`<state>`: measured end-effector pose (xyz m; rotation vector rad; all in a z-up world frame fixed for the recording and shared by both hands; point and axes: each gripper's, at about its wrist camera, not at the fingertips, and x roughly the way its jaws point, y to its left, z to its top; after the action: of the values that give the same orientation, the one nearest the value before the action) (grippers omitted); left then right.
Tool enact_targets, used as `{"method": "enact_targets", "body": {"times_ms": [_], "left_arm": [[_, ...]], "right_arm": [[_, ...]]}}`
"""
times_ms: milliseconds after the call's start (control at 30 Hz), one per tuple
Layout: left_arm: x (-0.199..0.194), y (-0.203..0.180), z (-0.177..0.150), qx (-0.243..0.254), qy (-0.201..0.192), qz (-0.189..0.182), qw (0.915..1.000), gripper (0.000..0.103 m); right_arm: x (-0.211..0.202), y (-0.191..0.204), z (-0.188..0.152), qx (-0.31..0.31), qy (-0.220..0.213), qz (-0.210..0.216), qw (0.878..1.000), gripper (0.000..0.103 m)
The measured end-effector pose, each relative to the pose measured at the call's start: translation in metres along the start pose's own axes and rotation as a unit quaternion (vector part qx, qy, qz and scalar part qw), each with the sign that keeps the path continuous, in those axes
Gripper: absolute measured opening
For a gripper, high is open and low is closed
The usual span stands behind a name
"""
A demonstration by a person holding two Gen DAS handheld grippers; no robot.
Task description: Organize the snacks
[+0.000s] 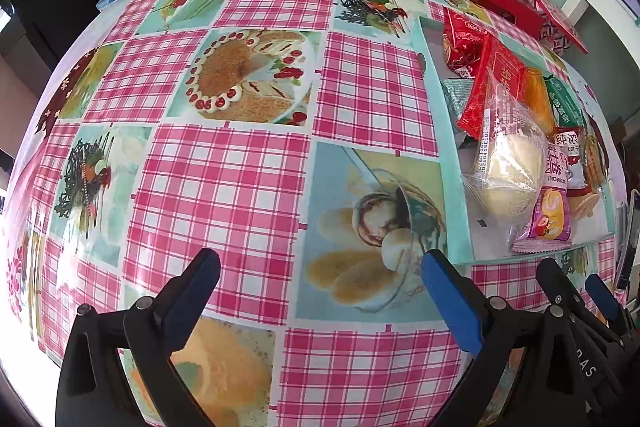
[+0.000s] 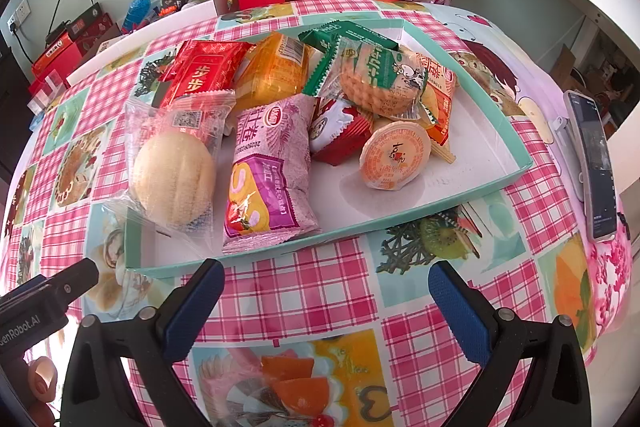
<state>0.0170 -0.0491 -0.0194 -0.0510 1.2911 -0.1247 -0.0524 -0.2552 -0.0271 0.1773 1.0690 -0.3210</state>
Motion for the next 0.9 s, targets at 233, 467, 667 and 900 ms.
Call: {"method": "enact_targets", "body": {"times_ms": [233,467,667,900], "left_arm": [[0.0004,0.0002,-0.0001,0.001,0.000,0.000,1.0000,0.100],[0.0004,0.0002,0.0003,0.001,0.000,0.000,1.0000,0.100],[0.0003,0.0002,0.0004,0.001,0.000,-0.001,1.0000,0.100],[0.0003,0.0002,0.0004,0.001,0.001,-0.001,1.0000,0.100]], "right_arm": [[0.0002,0.0002,-0.0001,0.000,0.000,0.000,1.000,0.103],[0.0001,0.0004,-0.0002,0.000,0.000,0.000,1.000,0.103],[0.0008,0.0005,-0.0006,-0.001,0.002,0.000,1.000,0.103],[0.0010,0.0009,-0.0007,-0.001,0.003,-0.001,1.000,0.103]]}}
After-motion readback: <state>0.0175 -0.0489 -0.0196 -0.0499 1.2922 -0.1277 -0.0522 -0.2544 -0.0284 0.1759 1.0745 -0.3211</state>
